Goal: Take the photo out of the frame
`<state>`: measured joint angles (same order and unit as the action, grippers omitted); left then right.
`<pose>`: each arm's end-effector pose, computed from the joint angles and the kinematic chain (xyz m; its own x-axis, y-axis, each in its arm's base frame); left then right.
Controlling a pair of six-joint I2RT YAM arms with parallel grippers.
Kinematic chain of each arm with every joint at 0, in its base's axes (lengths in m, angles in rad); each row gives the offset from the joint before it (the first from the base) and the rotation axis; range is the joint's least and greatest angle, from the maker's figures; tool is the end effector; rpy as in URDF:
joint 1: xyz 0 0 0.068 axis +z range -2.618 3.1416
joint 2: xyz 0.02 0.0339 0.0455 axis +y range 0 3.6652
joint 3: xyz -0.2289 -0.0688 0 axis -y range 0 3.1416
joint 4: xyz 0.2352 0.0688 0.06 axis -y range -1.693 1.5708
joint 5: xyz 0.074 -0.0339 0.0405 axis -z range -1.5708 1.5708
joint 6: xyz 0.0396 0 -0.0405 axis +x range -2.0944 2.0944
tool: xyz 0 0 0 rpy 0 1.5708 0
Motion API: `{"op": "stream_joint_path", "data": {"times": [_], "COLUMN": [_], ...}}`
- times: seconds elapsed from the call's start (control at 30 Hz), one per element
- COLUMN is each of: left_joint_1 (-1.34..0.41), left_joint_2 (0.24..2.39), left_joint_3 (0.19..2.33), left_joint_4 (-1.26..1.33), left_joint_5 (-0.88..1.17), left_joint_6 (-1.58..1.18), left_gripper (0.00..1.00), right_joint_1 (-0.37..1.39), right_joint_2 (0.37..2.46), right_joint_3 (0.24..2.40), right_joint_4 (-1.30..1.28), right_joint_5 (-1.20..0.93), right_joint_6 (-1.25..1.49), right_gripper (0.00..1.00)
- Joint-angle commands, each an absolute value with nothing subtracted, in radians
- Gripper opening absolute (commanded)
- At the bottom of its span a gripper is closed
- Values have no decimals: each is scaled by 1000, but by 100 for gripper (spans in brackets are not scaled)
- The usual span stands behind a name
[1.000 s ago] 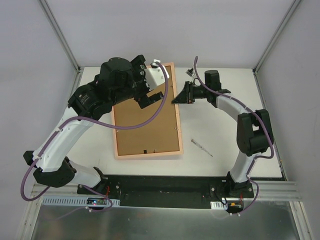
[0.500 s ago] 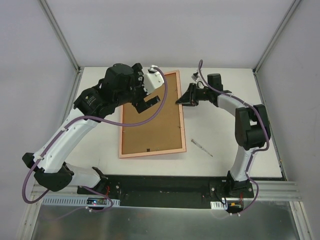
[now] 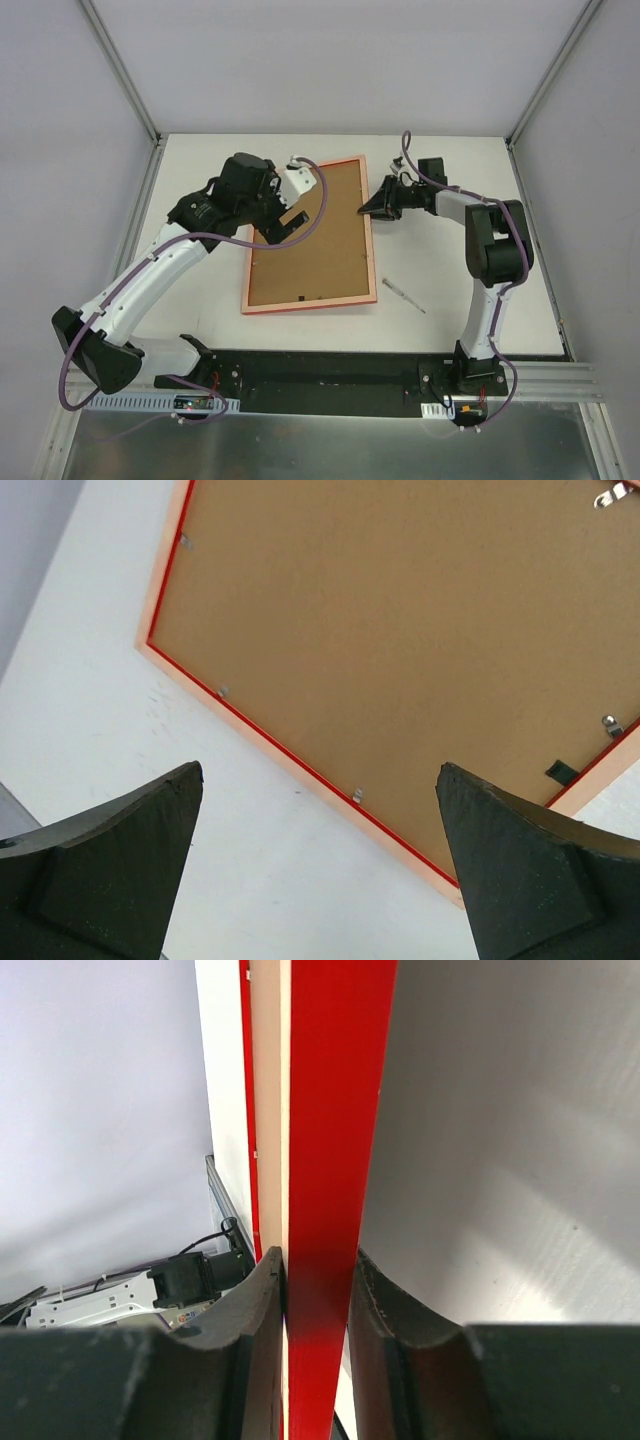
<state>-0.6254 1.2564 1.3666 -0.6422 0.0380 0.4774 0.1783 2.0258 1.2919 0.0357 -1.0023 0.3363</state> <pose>0.2215 -0.1618 0.3591 -0.0843 0.6272 -0.7743 0.7321 0.5661 0.3789 0.3961 0.1053 0.1449 -0.8384 0.0294 -0.5443 -0.4811 0.4297 0.7642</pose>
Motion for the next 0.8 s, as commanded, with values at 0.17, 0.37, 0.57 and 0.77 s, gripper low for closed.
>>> {"op": "stream_joint_path", "data": {"times": [0.17,0.37,0.57,0.77], "left_joint_1": [-537,-503,-489,-479], "left_joint_2": [1233,1239,1235,1243], "left_joint_3": [1210,1151,1112,1104], "left_joint_4": [-528,-500,-476,-465], "left_joint_5": [136,170,184,196], "left_joint_6": [400,382,370,364], "left_gripper": [99,99,99,99], "right_joint_1": [149,137,133,130], "right_joint_2": [2069,2131,2158,2164], "right_joint_3": [1342,1362,1379,1393], "right_joint_4": [155,149,106,46], "right_joint_5": [-974,-1014,-1011,-973], "right_joint_6": [288,290,246,199], "right_gripper": [0,7,22,36]}}
